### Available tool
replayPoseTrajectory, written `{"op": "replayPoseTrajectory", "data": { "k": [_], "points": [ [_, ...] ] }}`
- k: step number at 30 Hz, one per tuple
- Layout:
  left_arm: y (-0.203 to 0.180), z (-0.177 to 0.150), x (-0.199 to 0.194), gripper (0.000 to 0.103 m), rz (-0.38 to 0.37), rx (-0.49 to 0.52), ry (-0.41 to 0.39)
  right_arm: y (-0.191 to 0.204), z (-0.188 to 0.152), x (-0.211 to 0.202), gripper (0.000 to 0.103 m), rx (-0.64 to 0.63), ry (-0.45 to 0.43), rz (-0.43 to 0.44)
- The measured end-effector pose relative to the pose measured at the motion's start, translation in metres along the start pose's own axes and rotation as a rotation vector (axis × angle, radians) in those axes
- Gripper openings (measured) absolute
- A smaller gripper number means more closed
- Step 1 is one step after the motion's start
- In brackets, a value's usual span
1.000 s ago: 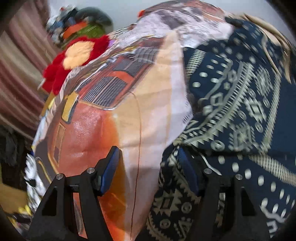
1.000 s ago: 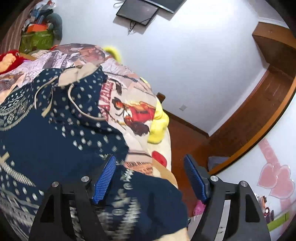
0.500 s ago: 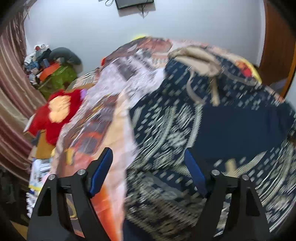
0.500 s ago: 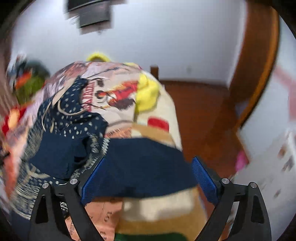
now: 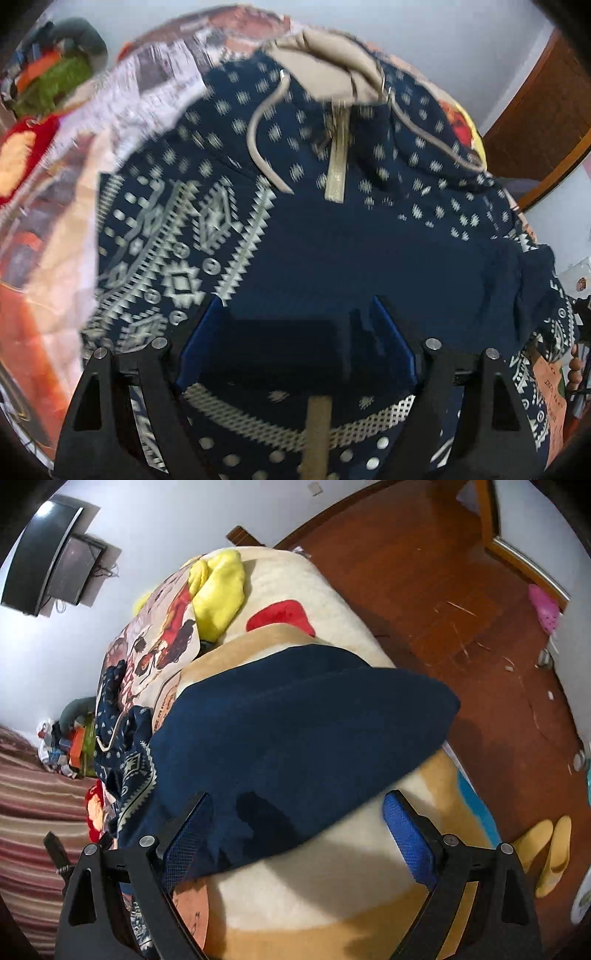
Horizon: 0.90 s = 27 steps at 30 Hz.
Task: Fold large clothes
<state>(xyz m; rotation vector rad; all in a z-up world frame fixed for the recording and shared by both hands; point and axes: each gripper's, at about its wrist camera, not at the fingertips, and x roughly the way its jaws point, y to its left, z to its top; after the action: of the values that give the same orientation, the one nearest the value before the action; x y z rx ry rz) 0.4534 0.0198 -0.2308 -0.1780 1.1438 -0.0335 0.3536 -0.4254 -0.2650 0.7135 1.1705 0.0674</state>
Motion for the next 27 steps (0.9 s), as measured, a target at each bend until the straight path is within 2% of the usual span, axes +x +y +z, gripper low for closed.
{"op": "replayPoseTrajectory", "data": {
  "k": [3, 6, 8, 9, 11, 13, 16, 20, 23, 27],
  "points": [
    [-0.005, -0.004, 0.018, 0.082, -0.013, -0.008, 0.046, 0.003, 0.006, 0.009, 0.092, -0.024, -0.028, -0.011],
    [-0.006, -0.007, 0.030, 0.082, -0.031, -0.019, 0.080, 0.004, 0.015, 0.011, 0.078, -0.039, -0.069, -0.026],
    [-0.006, -0.008, 0.030, 0.082, -0.039, -0.030, 0.078, 0.005, 0.020, 0.014, 0.057, -0.037, -0.090, -0.050],
    [-0.006, -0.009, 0.031, 0.082, -0.039, -0.031, 0.077, 0.005, 0.023, 0.013, 0.051, -0.038, -0.107, -0.059],
    [-0.006, -0.011, 0.029, 0.082, -0.029, -0.034, 0.075, 0.009, 0.027, 0.009, 0.028, -0.049, -0.144, -0.066],
    [-0.004, -0.012, 0.022, 0.082, -0.023, -0.041, 0.068, 0.012, 0.029, 0.003, 0.017, -0.064, -0.176, -0.076],
    [0.006, -0.013, 0.006, 0.082, -0.029, -0.047, 0.039, 0.026, 0.030, -0.025, 0.011, -0.105, -0.295, -0.095],
    [0.022, -0.011, -0.024, 0.082, -0.017, -0.051, -0.035, 0.046, 0.038, -0.071, 0.008, -0.123, -0.421, -0.057],
    [0.035, -0.011, -0.050, 0.082, -0.028, -0.074, -0.091, 0.083, 0.044, -0.113, 0.007, -0.201, -0.525, -0.044],
    [0.053, -0.011, -0.076, 0.082, -0.031, -0.091, -0.149, 0.138, 0.043, -0.149, 0.007, -0.290, -0.595, 0.013]
  ]
}}
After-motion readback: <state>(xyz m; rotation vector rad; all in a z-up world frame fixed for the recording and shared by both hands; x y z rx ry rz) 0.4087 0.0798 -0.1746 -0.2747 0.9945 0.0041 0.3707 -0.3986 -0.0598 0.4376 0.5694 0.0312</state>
